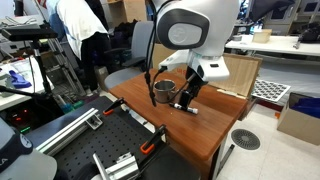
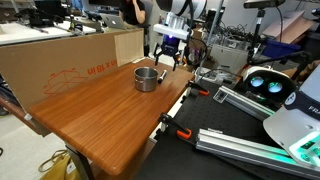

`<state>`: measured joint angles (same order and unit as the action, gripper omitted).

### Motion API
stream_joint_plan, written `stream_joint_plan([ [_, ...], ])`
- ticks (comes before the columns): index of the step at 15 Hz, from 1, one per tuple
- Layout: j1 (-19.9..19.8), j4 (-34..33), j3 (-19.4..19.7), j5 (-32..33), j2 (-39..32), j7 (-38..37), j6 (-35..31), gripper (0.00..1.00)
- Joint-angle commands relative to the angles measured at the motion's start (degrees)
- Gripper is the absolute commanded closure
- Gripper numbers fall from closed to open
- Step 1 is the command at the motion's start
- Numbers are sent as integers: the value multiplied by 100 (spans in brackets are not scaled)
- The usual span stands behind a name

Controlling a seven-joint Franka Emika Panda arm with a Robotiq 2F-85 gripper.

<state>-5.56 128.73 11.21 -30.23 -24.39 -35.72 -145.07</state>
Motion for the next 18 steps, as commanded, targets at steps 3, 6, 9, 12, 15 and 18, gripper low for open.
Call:
stream_joint_plan([
  [3,342,-414,216,647,-530,-850,-77,0],
  [6,509,-551,353,1007,-759,-1212,-100,0],
  [9,610,-661,426,1287,-903,-1402,-110,34],
  [12,708,-681,475,1512,-868,-1536,-176,57],
  [15,736,-649,493,1671,-828,-1604,-203,78],
  [18,675,-628,453,1688,-766,-1555,-180,99],
])
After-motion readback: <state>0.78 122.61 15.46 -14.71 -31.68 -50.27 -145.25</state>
